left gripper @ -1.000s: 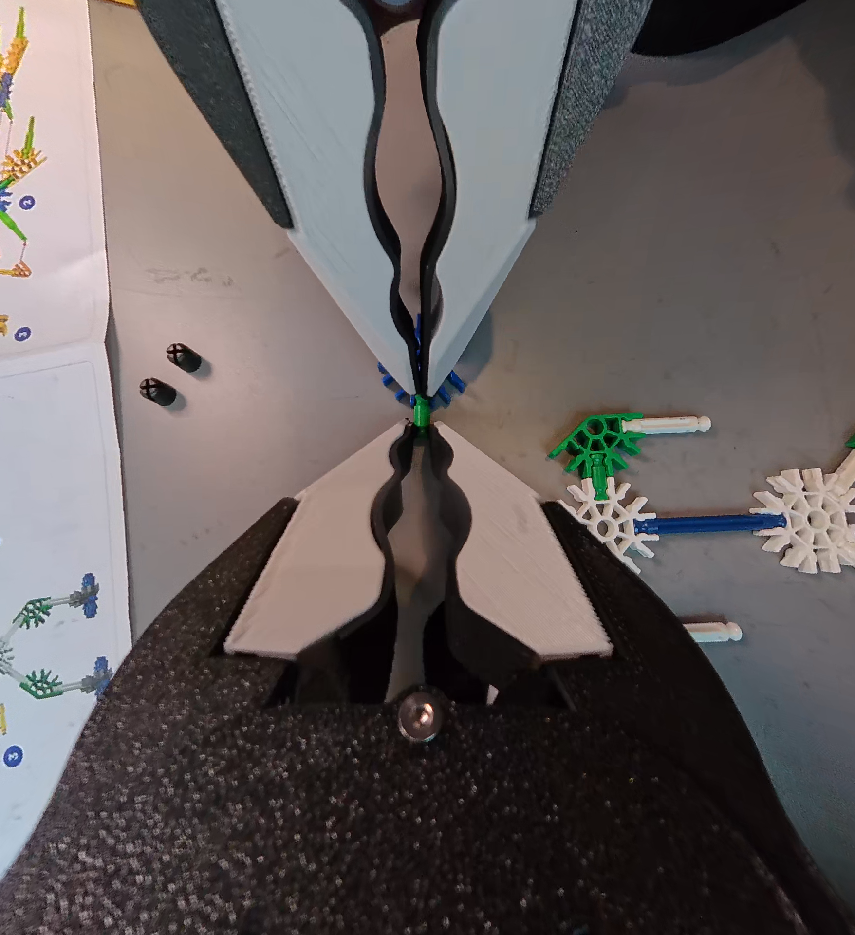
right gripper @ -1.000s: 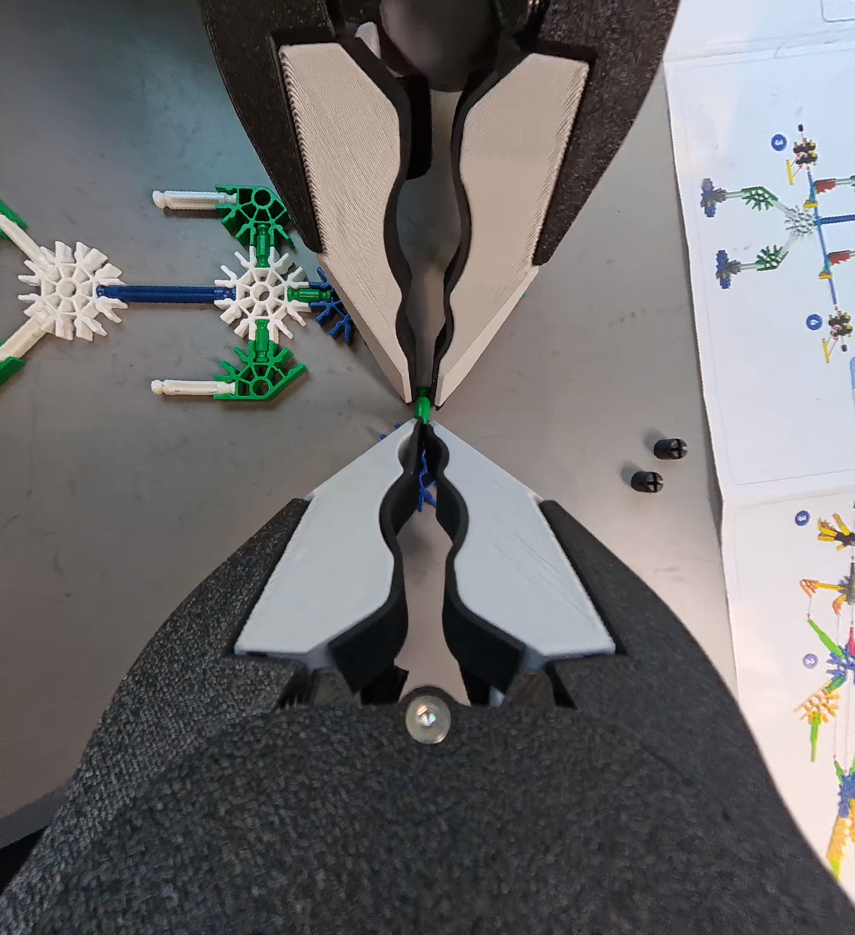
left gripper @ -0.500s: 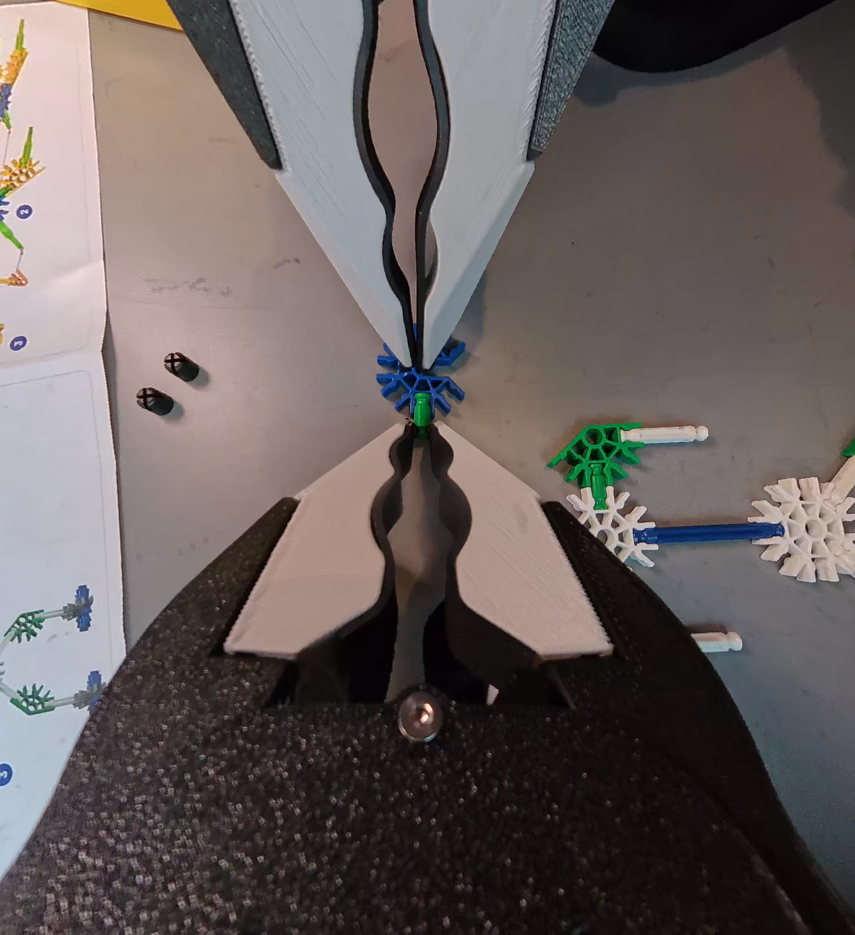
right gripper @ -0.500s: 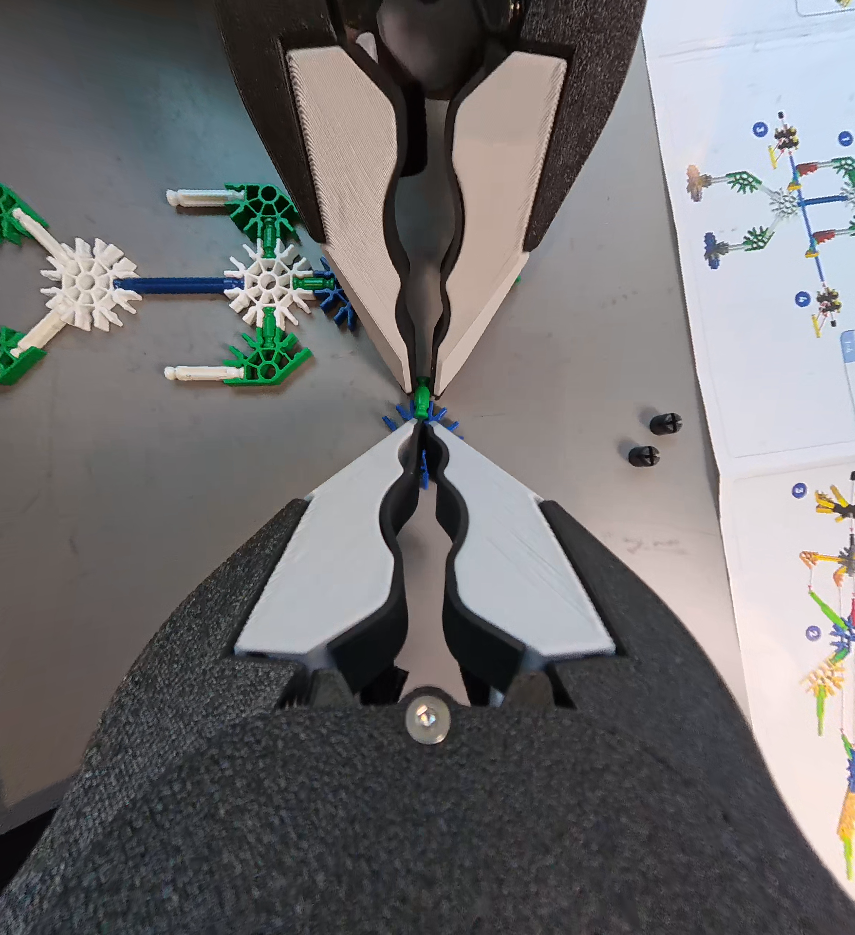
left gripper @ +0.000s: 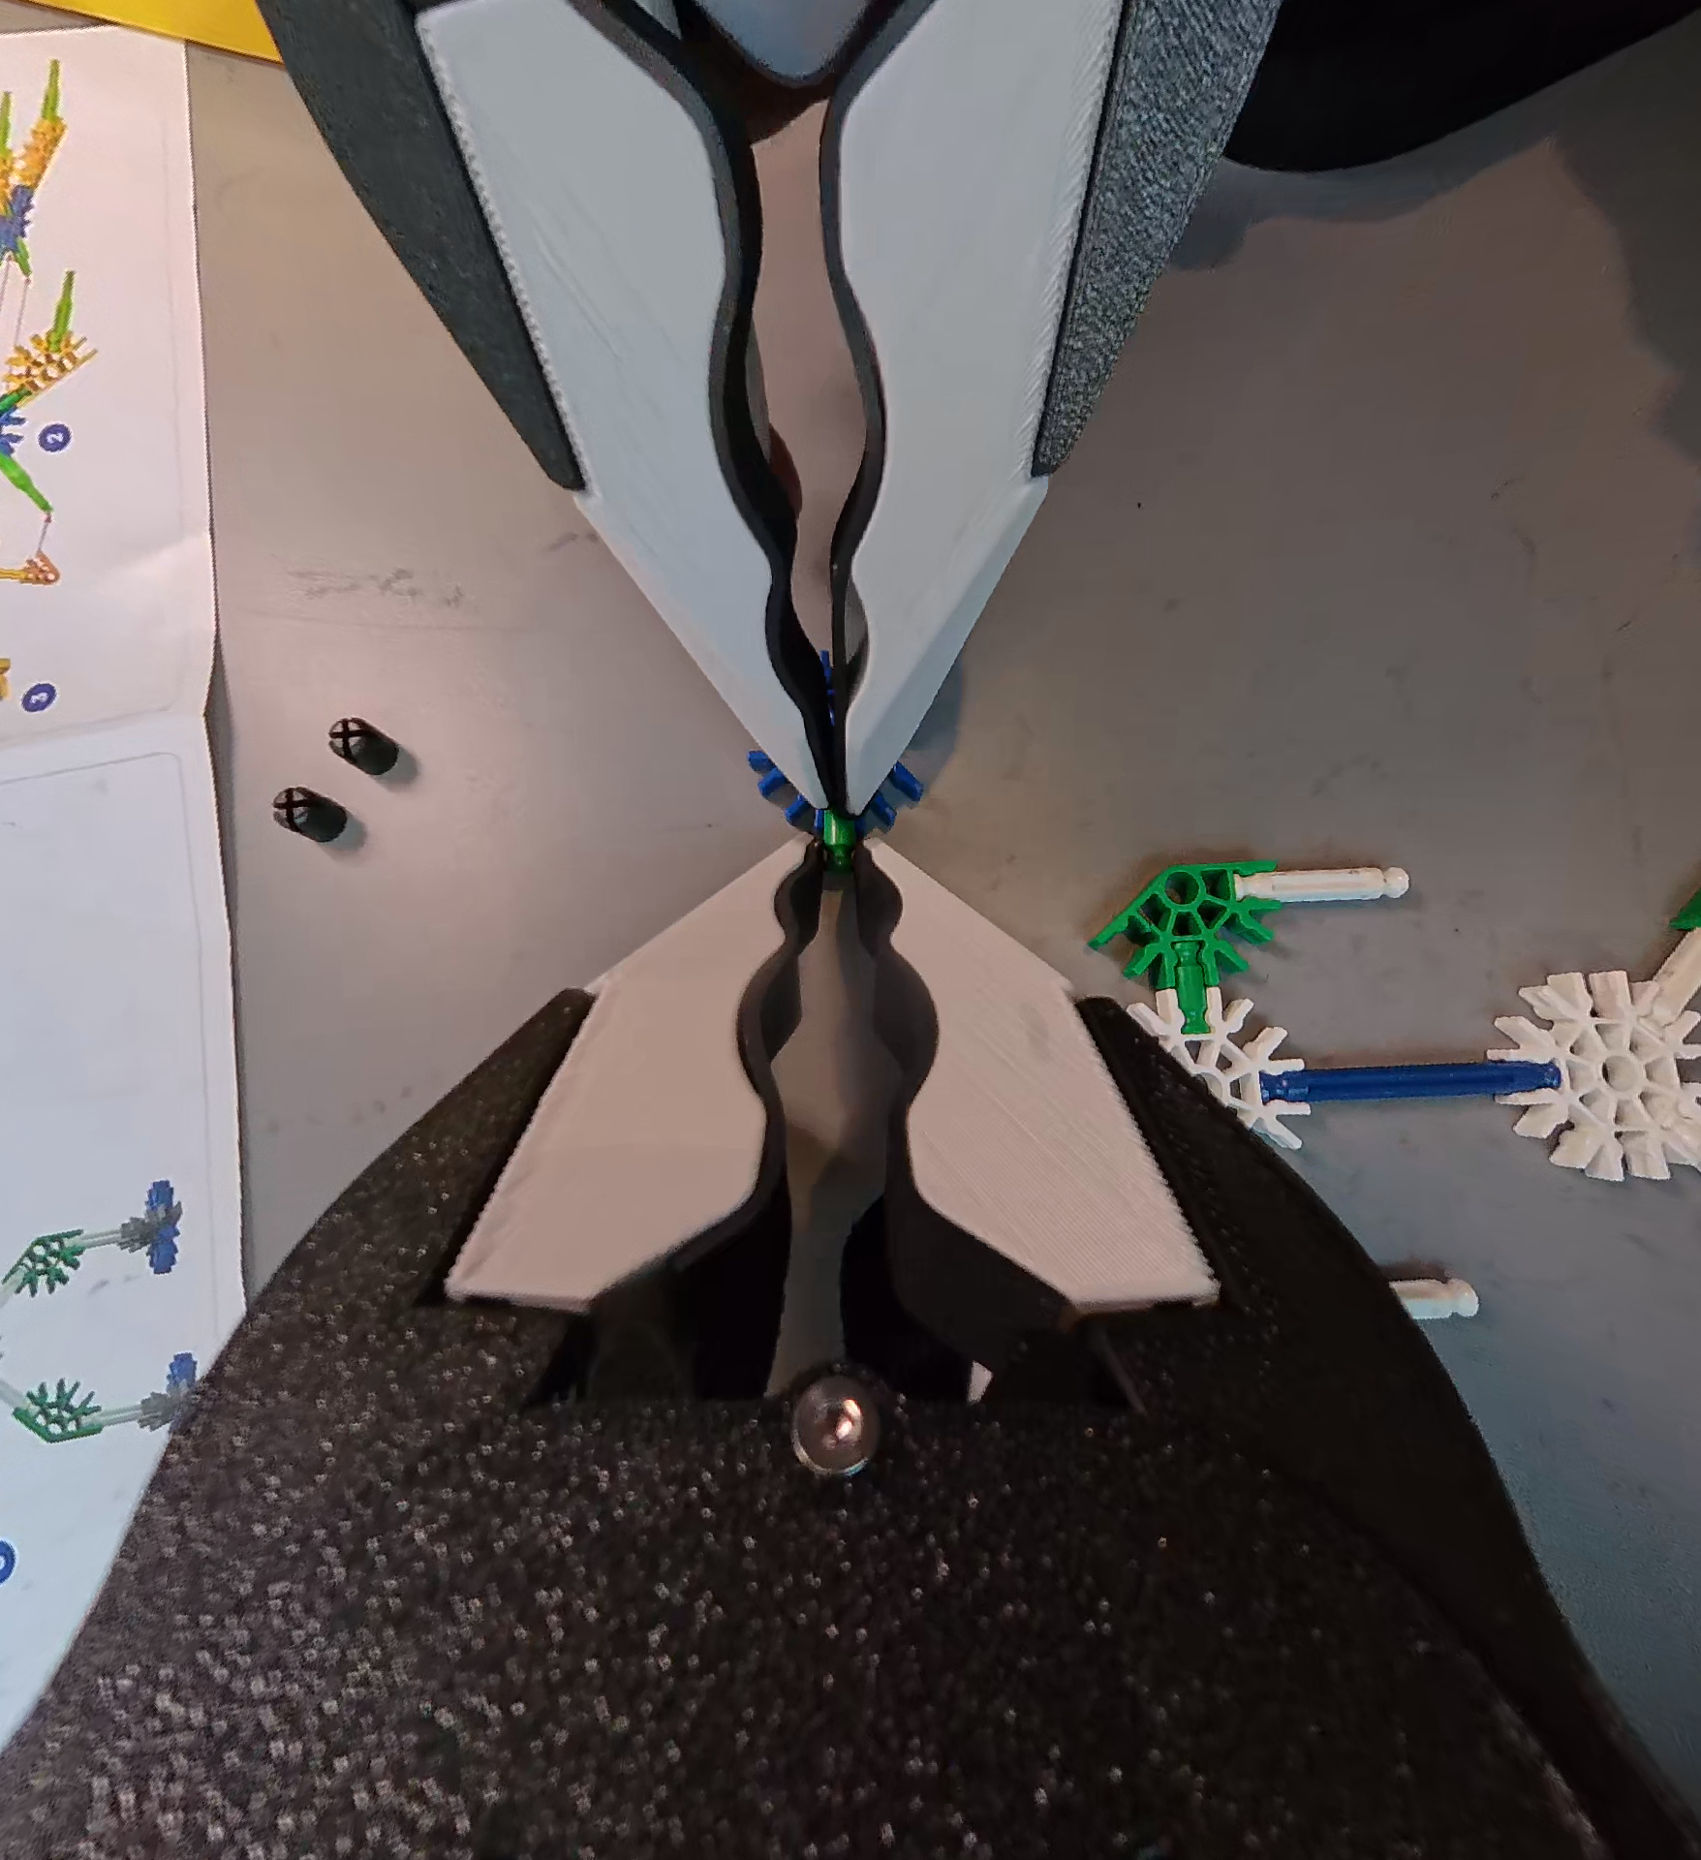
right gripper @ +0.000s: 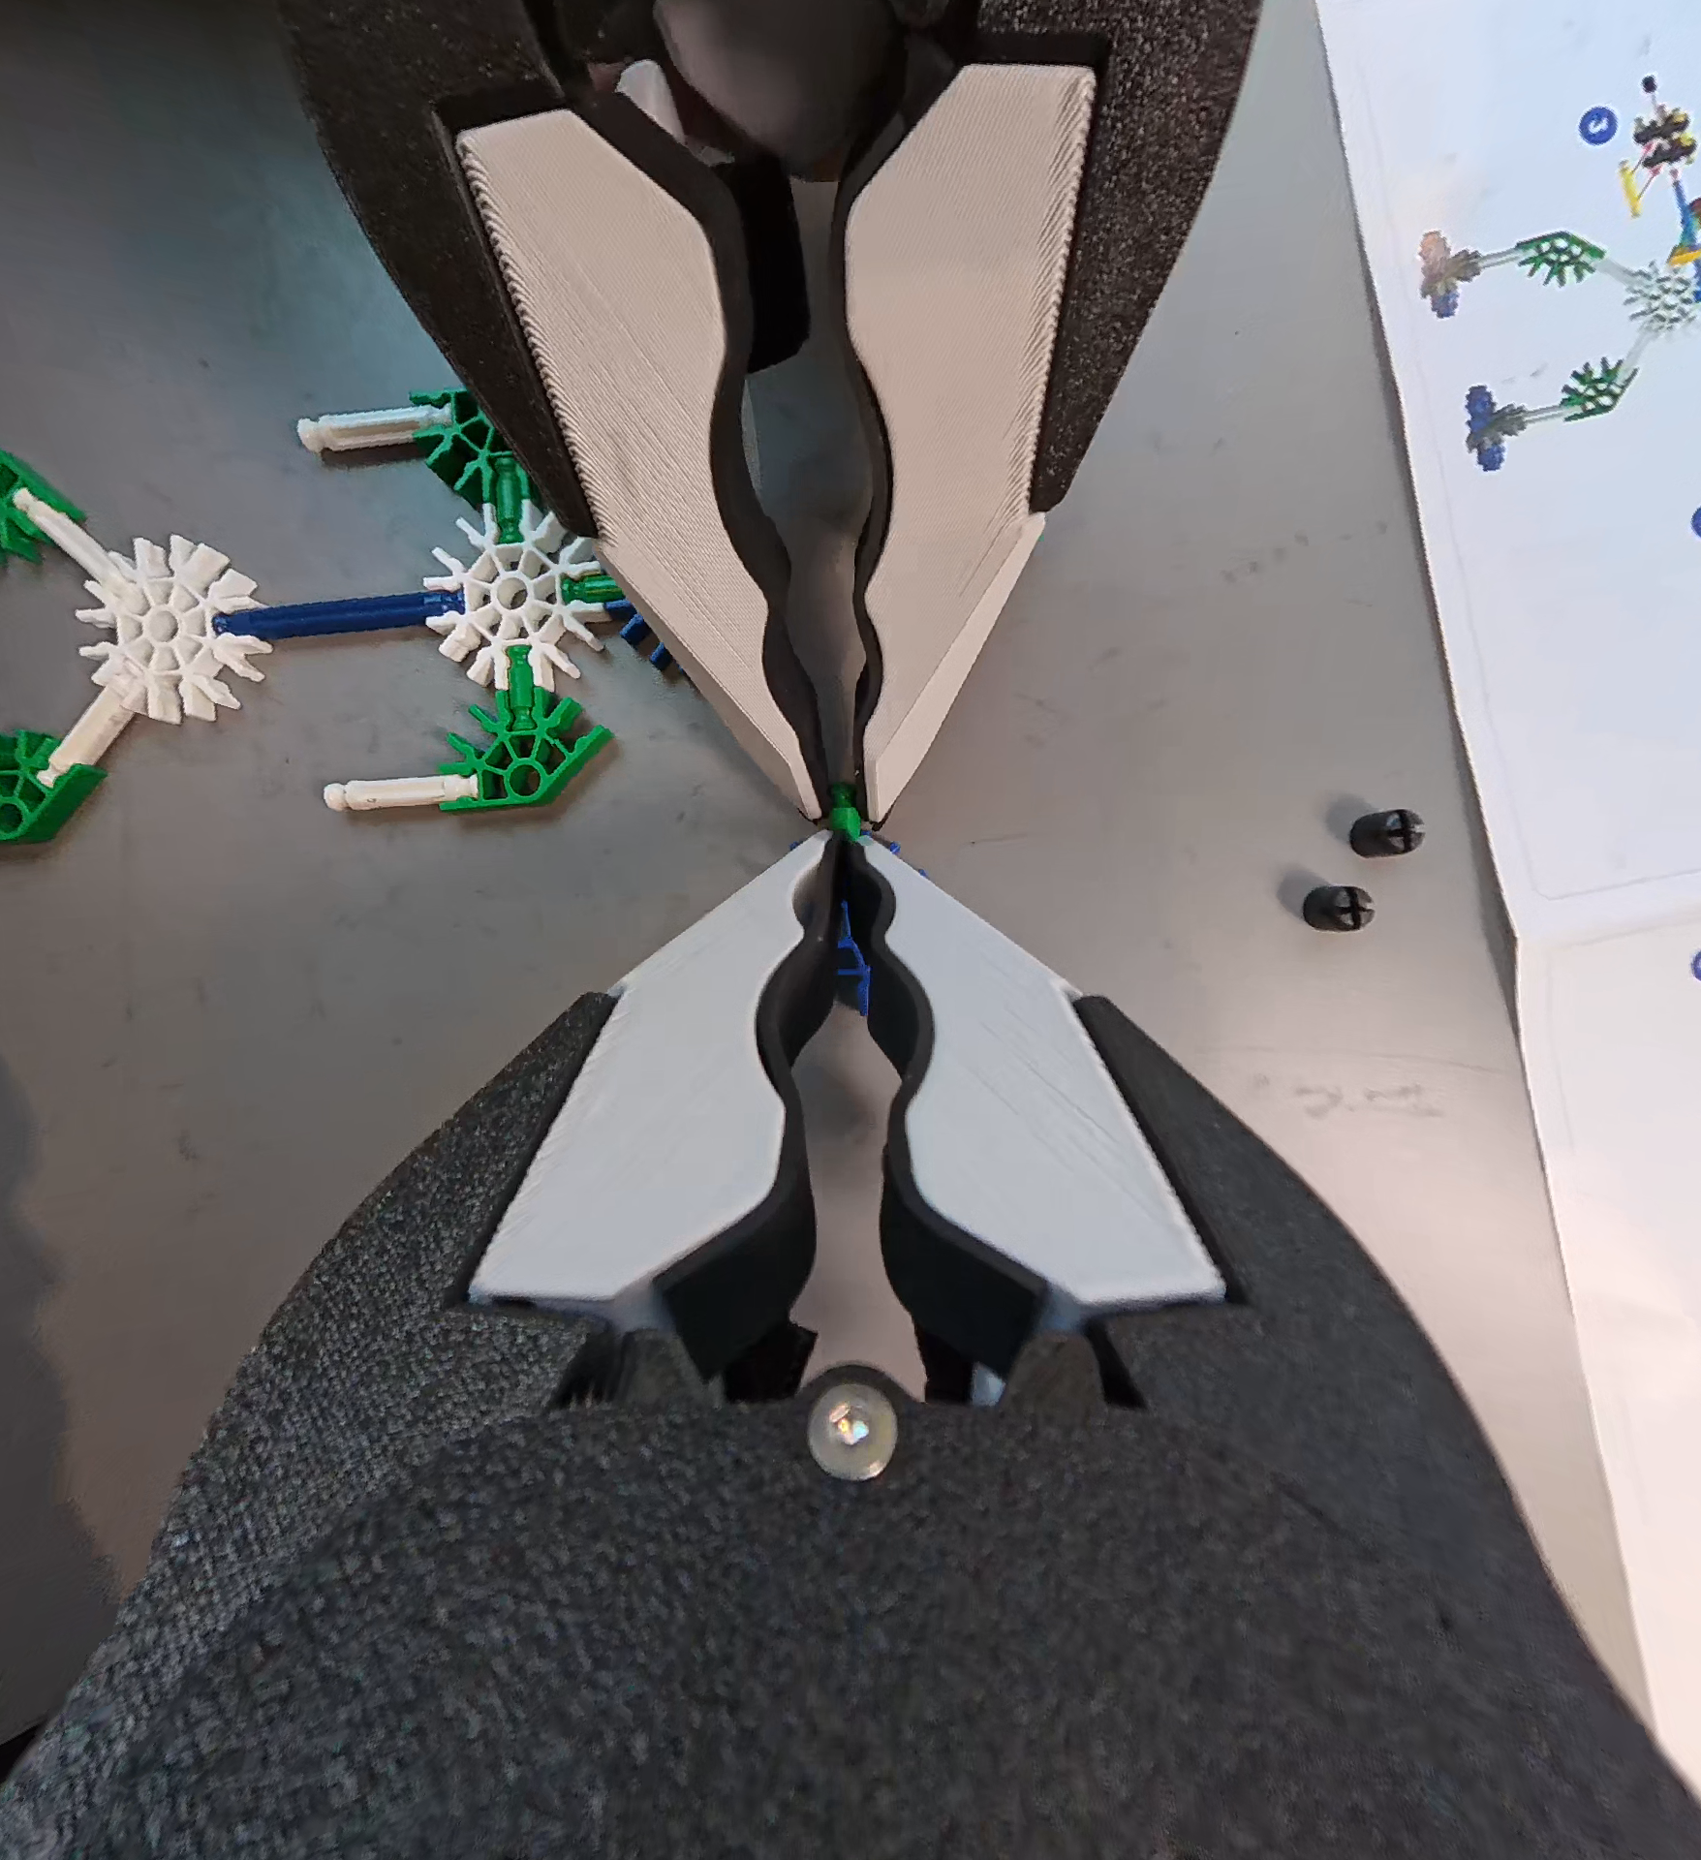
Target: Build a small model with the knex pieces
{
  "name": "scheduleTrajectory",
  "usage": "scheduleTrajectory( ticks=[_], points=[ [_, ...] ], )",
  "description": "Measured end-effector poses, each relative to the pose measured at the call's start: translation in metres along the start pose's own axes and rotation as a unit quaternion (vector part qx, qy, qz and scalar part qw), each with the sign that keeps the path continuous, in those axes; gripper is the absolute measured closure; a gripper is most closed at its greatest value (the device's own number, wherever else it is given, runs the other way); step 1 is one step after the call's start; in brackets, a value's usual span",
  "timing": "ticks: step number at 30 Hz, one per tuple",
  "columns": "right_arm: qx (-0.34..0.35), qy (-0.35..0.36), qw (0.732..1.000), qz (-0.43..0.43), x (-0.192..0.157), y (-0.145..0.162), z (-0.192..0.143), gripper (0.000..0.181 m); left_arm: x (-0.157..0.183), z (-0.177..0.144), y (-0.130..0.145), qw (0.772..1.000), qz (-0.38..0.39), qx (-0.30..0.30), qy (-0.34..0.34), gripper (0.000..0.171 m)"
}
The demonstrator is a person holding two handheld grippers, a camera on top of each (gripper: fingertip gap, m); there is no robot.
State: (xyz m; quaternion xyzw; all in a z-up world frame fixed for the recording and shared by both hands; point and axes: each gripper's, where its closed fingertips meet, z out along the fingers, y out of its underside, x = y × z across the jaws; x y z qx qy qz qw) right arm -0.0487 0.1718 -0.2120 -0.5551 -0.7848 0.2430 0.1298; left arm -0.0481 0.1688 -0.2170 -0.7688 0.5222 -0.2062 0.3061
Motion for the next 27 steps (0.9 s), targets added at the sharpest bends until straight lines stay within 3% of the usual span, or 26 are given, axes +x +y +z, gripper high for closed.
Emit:
scheduleTrajectory(
  ticks=[10, 16, 20, 25, 27],
  points=[
    [-0.02, 0.001, 0.999, 0.034, 0.0, 0.002, 0.002, 0.181, 0.0, 0.002, 0.001, 1.0, -0.013, 0.002, 0.005, 0.167],
    [0.029, 0.006, 0.999, 0.041, 0.007, -0.002, -0.003, 0.181, 0.0, 0.001, 0.001, 1.0, -0.014, 0.006, 0.002, 0.167],
    [0.063, 0.008, 0.997, 0.034, 0.011, -0.005, -0.028, 0.157, 0.0, 0.001, 0.001, 1.0, -0.015, 0.011, 0.006, 0.167],
    [0.024, -0.015, 1.0, -0.013, -0.005, 0.012, -0.008, 0.131, -0.004, -0.006, 0.002, 1.0, -0.001, 0.014, -0.007, 0.167],
    [0.036, -0.007, 0.999, -0.038, -0.005, 0.007, -0.004, 0.131, -0.003, -0.014, 0.003, 1.0, -0.001, 0.024, -0.003, 0.167]
  ],
)
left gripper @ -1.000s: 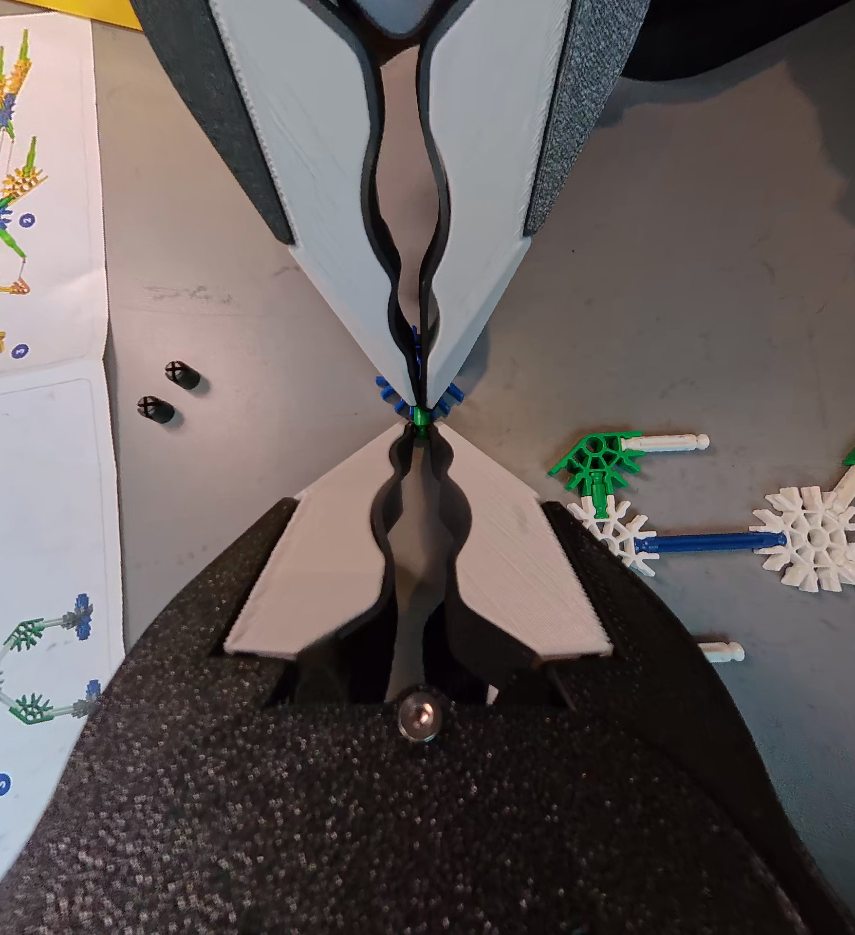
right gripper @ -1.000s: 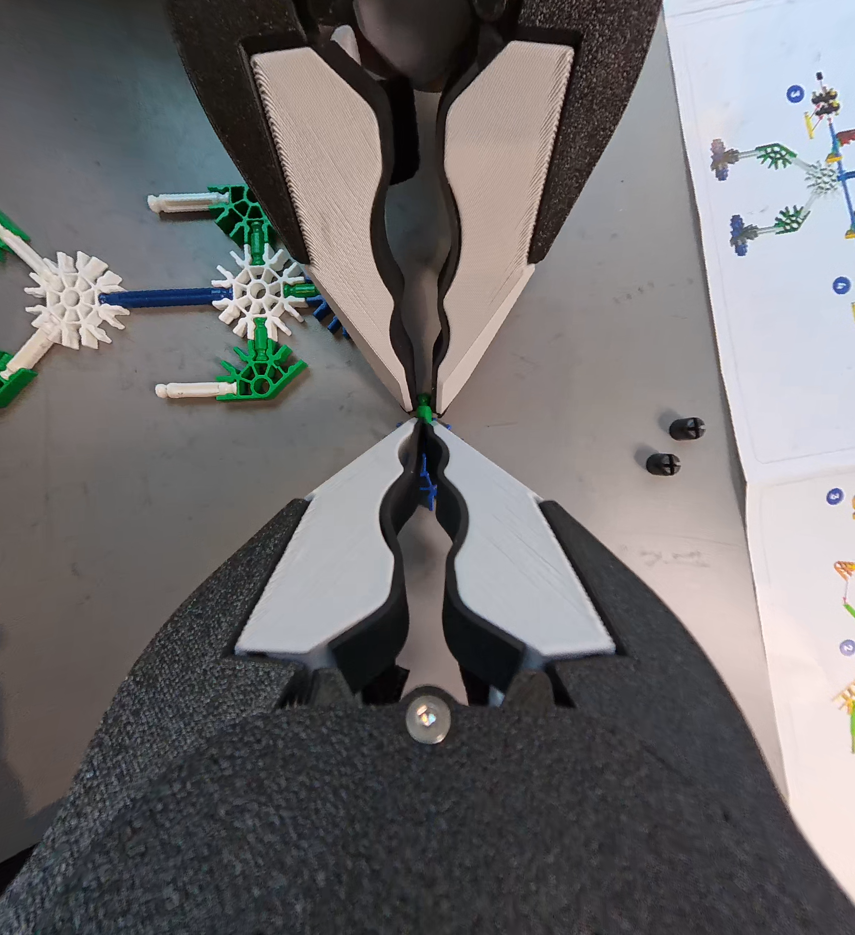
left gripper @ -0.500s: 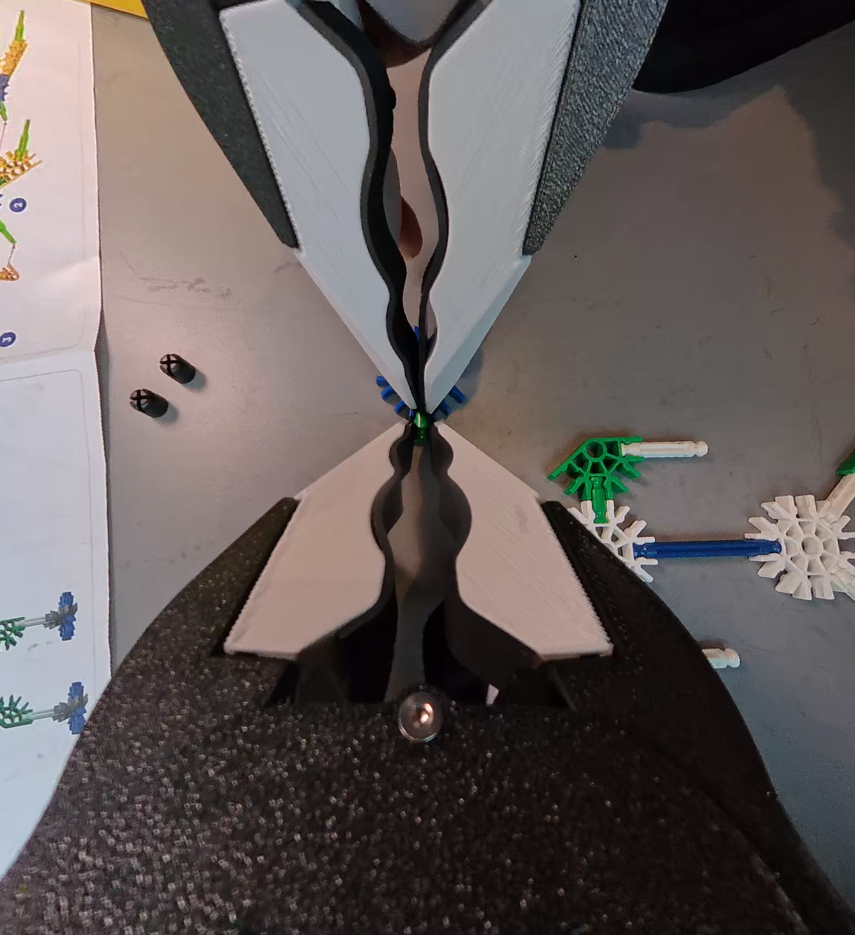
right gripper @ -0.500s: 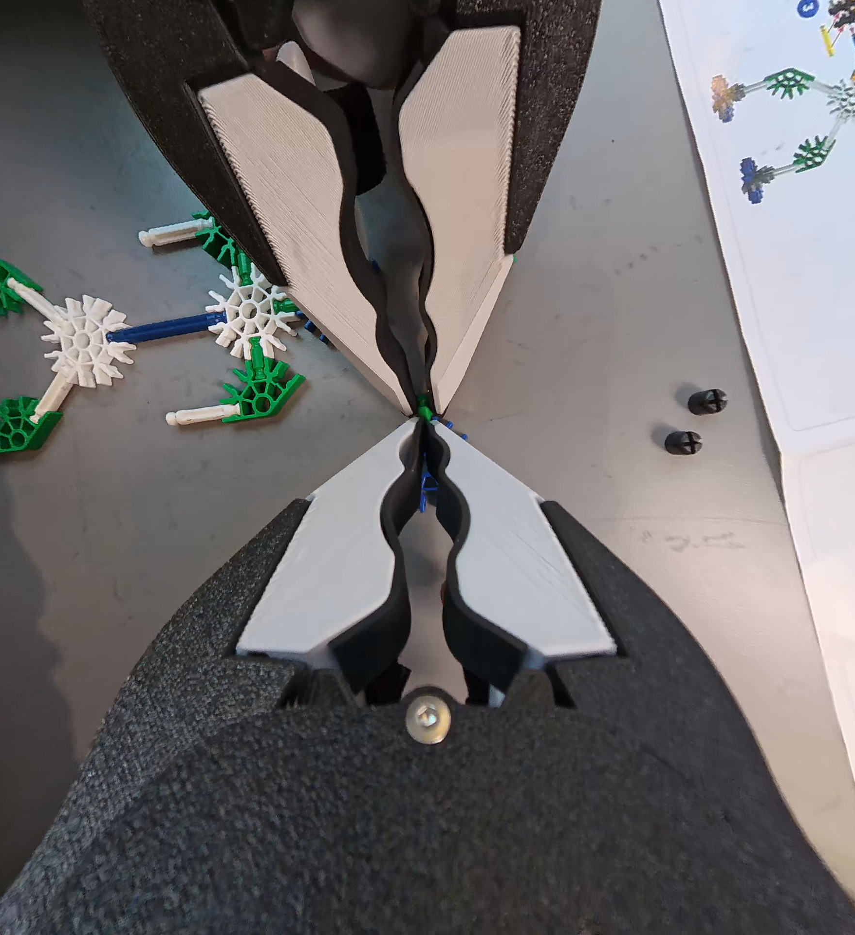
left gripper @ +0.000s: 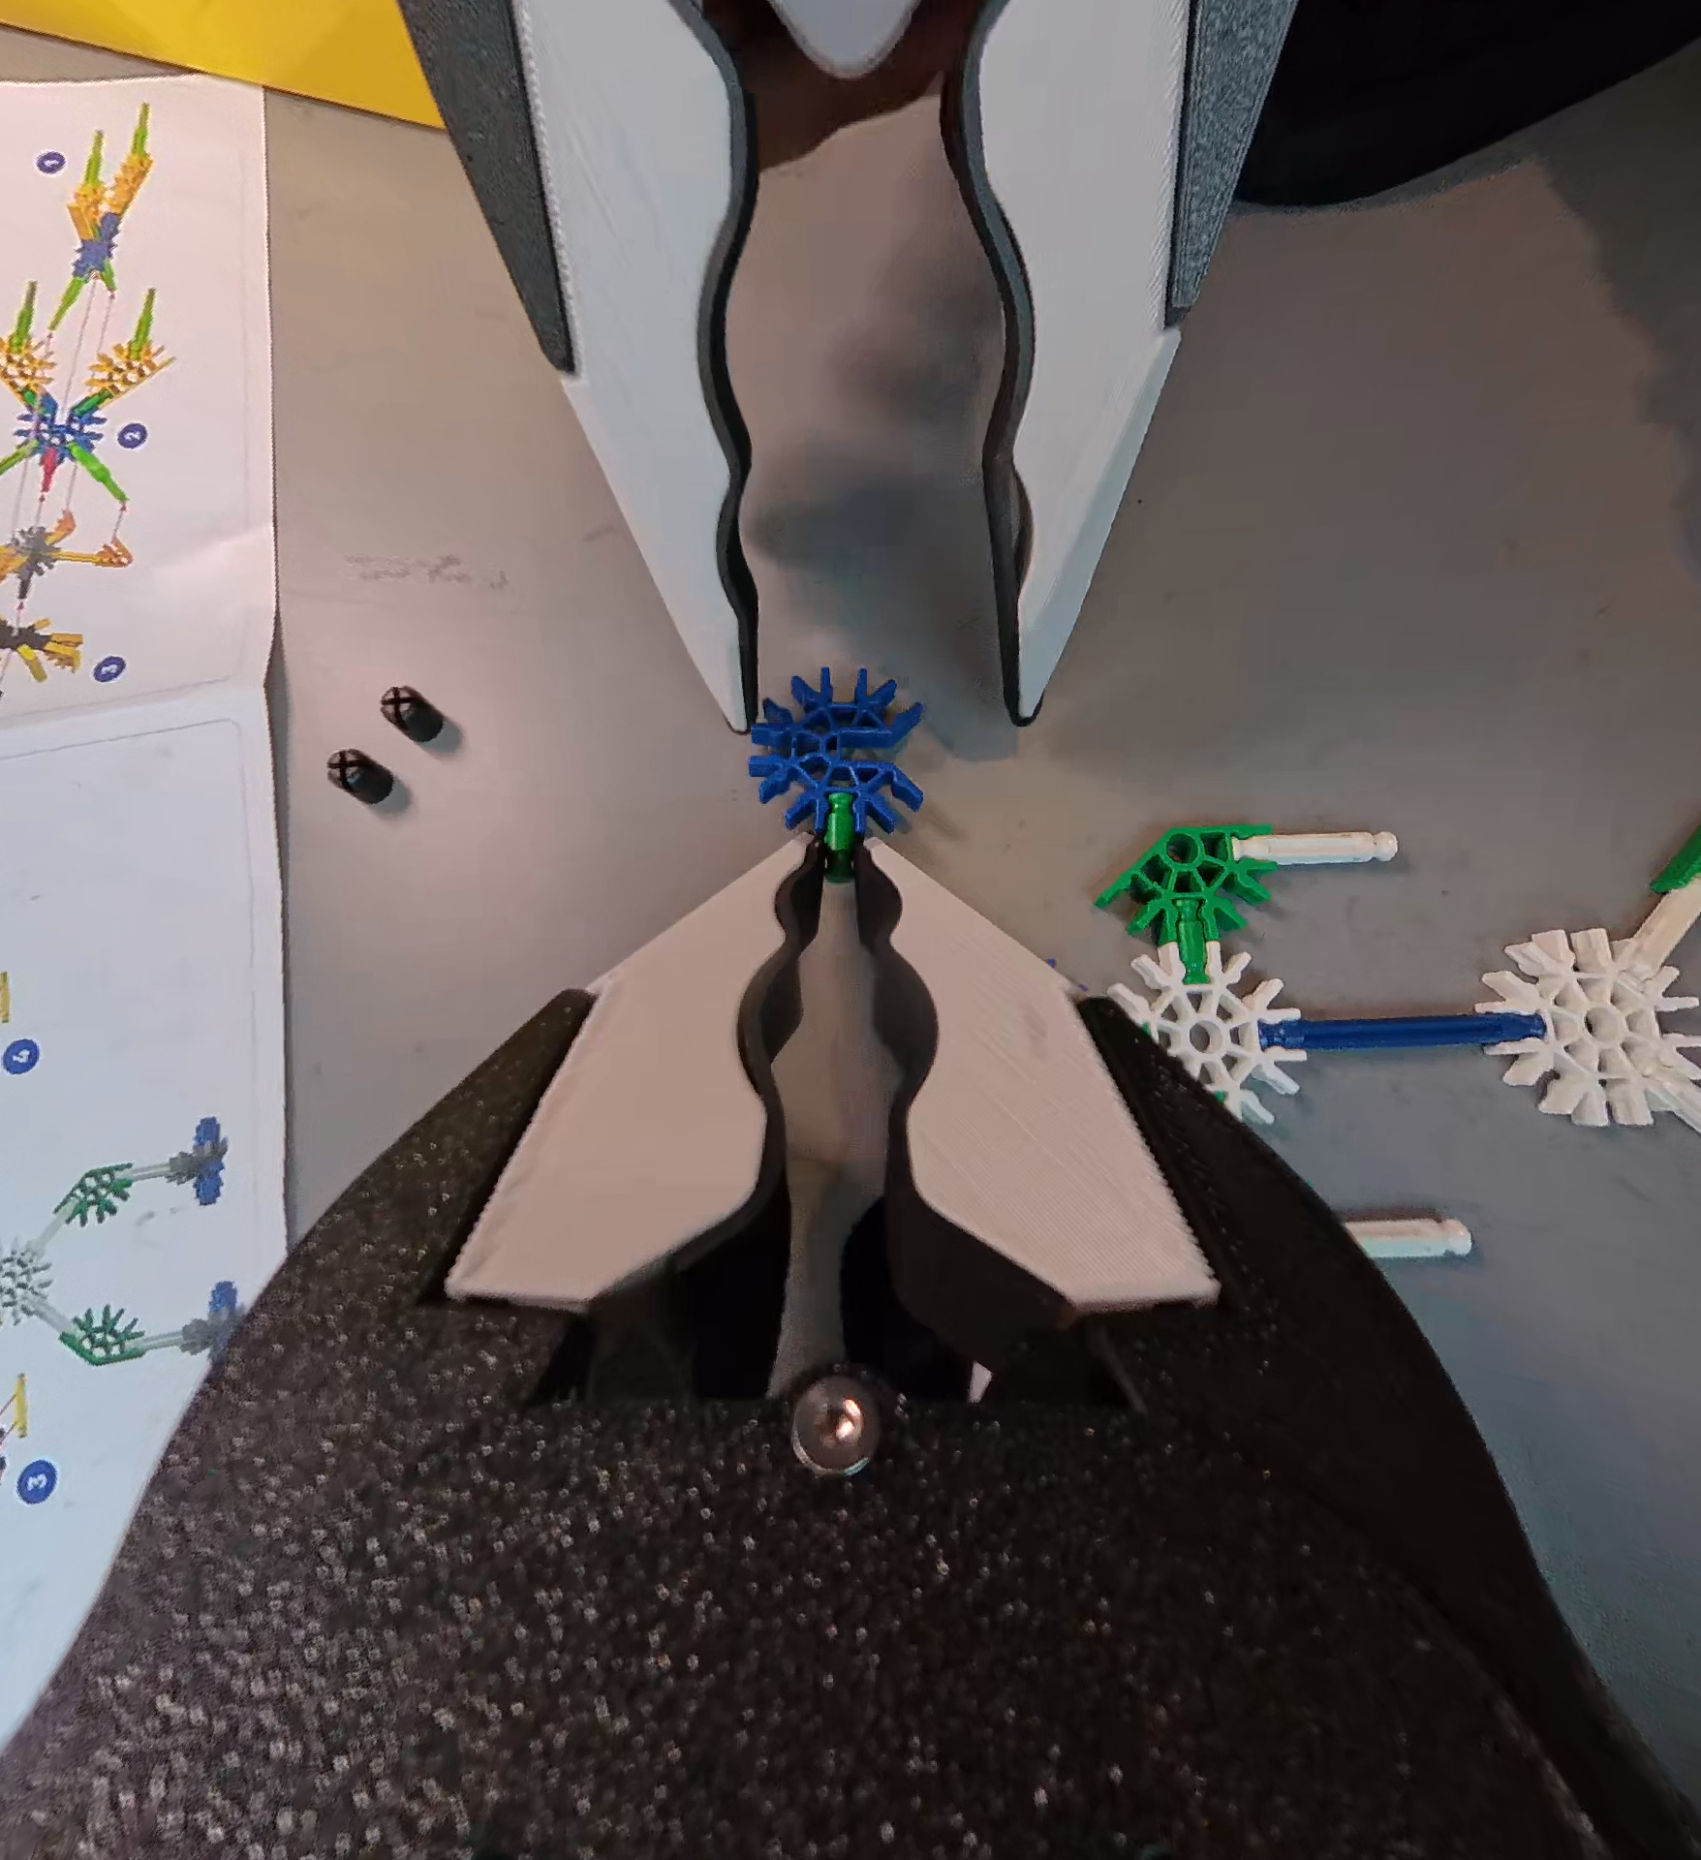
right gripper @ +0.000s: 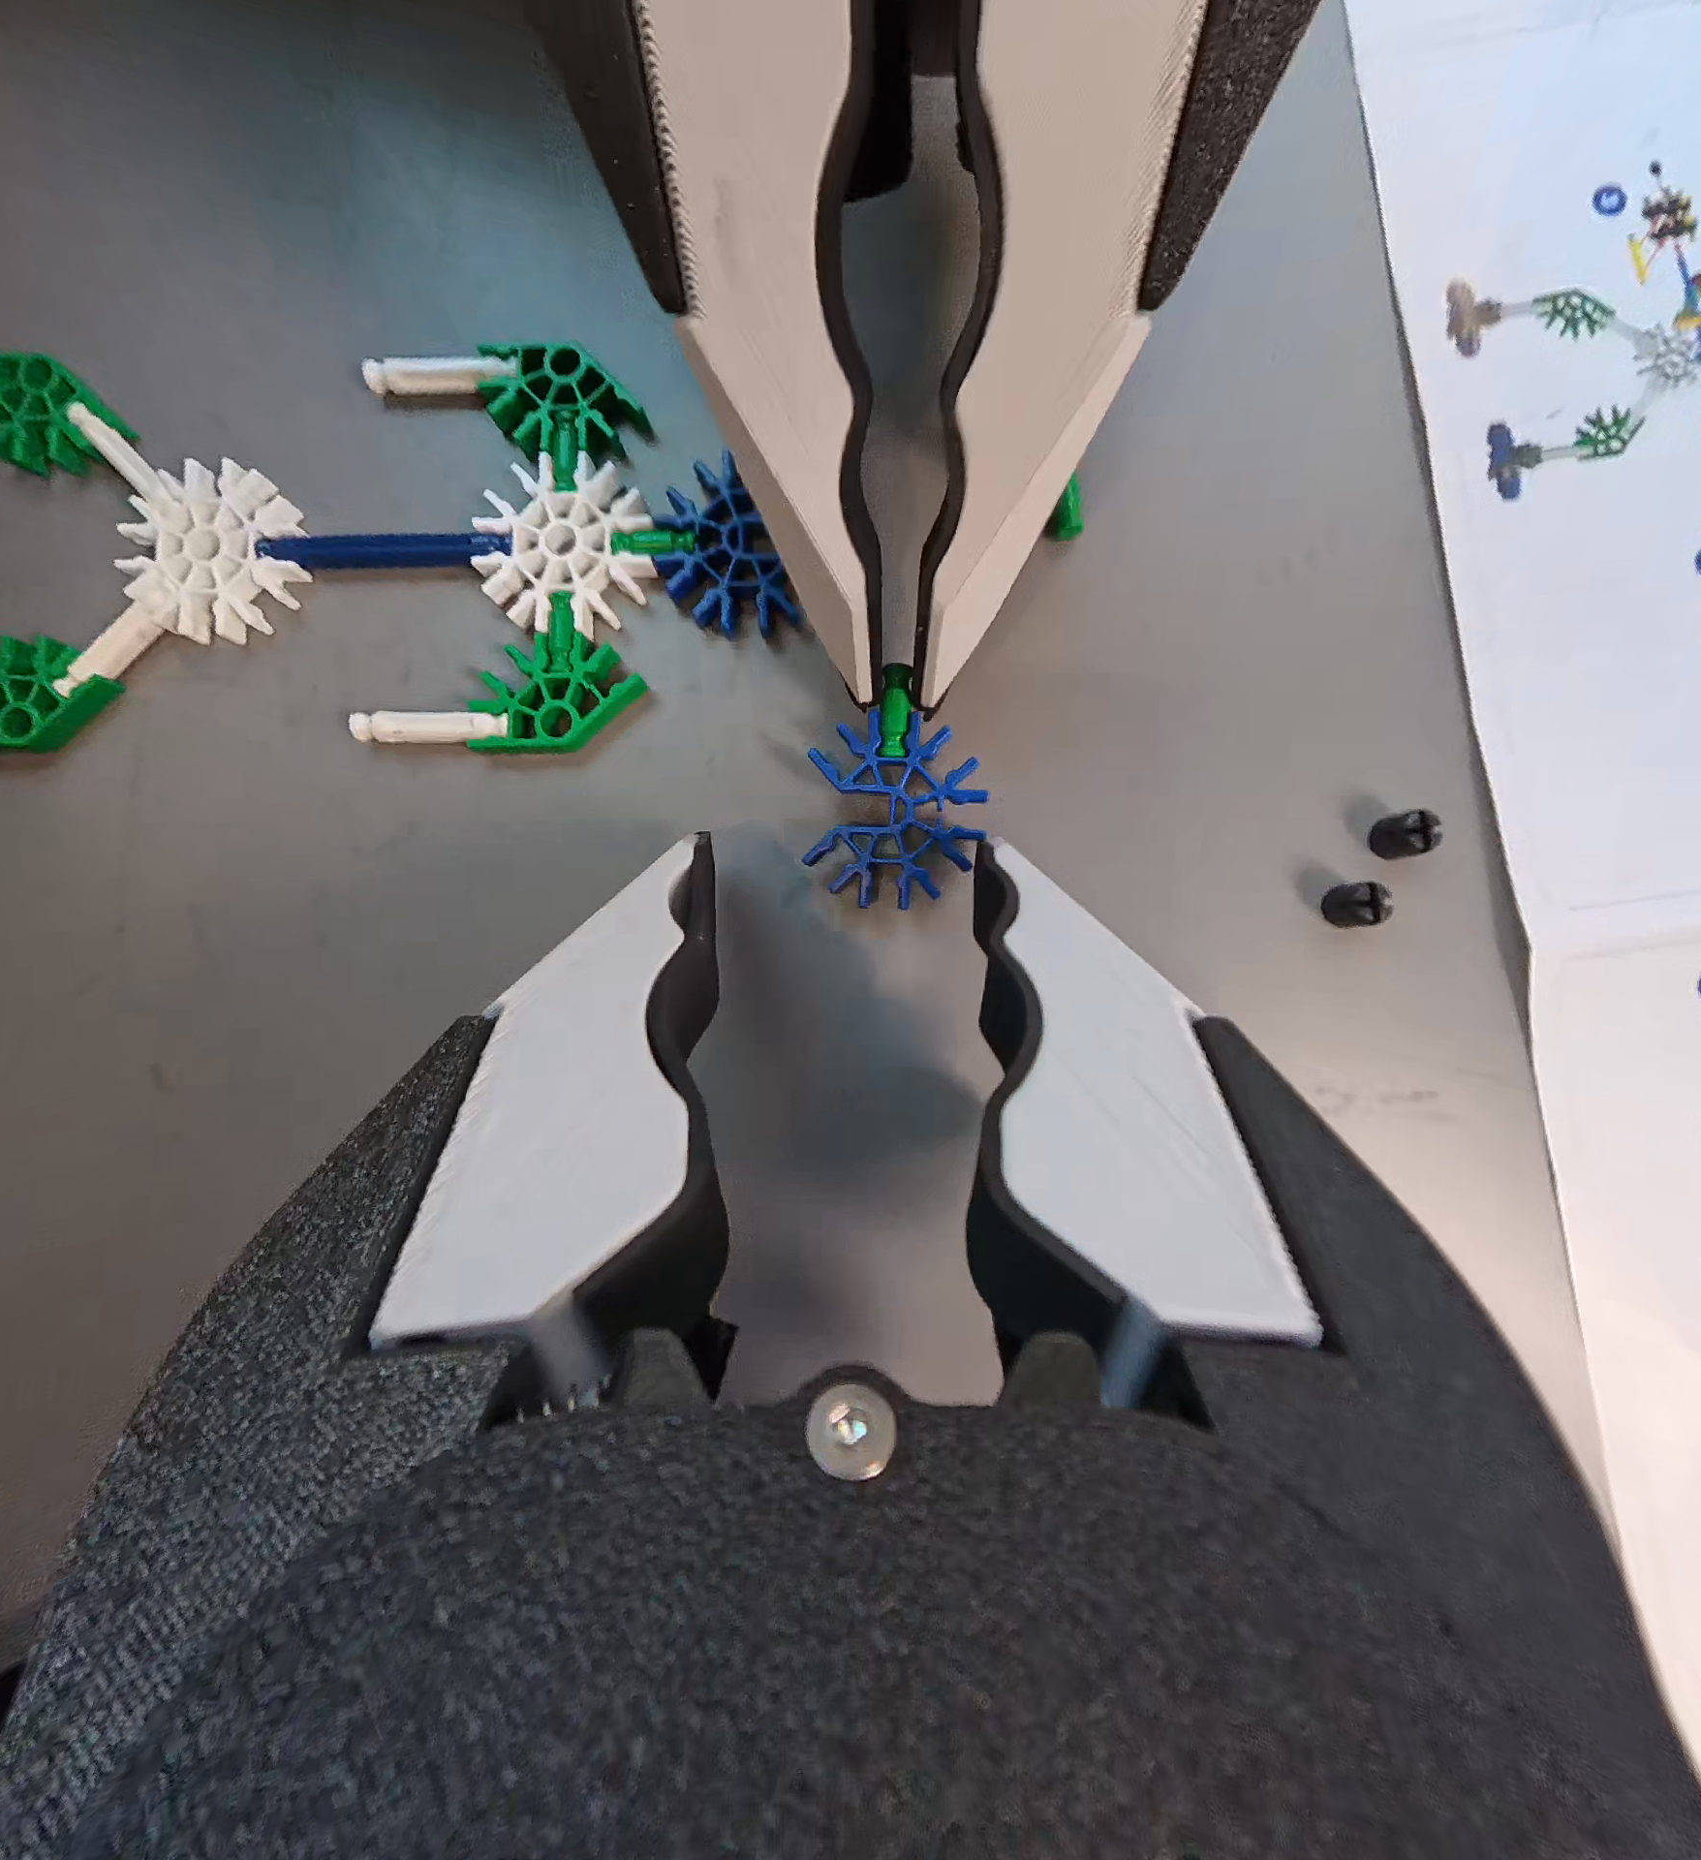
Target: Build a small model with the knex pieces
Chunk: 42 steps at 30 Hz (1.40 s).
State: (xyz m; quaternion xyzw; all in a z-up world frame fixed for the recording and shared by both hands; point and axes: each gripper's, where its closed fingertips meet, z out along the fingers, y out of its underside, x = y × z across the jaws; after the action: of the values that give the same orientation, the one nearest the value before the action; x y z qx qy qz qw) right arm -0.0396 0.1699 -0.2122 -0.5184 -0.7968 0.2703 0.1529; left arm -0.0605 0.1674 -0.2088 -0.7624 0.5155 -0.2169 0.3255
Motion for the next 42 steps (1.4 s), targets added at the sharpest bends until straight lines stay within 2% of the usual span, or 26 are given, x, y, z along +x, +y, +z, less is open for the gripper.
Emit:
scheduleTrajectory(
  ticks=[6, 10, 15, 19, 31, 35, 42],
  points=[
    [0.067, 0.017, 0.997, -0.024, 0.0, -0.027, 0.006, 0.15, 0.006, -0.026, 0.011, 1.0, -0.005, 0.014, 0.008, 0.167],
    [0.095, 0.03, 0.995, -0.033, -0.001, -0.041, 0.009, 0.152, 0.005, -0.039, 0.019, 1.0, -0.015, 0.014, -0.008, 0.166],
    [0.089, 0.031, 0.995, -0.031, -0.002, -0.041, 0.017, 0.152, 0.003, -0.045, 0.031, 1.0, -0.018, -0.01, -0.024, 0.167],
    [0.097, 0.036, 0.994, -0.031, -0.003, -0.047, 0.019, 0.152, 0.004, -0.05, 0.029, 1.0, -0.023, -0.002, -0.019, 0.167],
    [0.082, 0.062, 0.995, -0.015, 0.006, -0.042, 0.023, 0.158, 0.004, -0.045, 0.039, 0.999, -0.02, -0.025, -0.023, 0.167],
    [0.084, 0.08, 0.993, -0.004, 0.014, -0.04, 0.021, 0.158, 0.001, -0.044, 0.053, 0.998, -0.025, -0.051, -0.027, 0.167],
    [0.095, 0.123, 0.988, 0.016, 0.034, -0.038, 0.017, 0.158, -0.005, -0.051, 0.061, 0.997, -0.037, -0.062, -0.036, 0.167]
  ],
)
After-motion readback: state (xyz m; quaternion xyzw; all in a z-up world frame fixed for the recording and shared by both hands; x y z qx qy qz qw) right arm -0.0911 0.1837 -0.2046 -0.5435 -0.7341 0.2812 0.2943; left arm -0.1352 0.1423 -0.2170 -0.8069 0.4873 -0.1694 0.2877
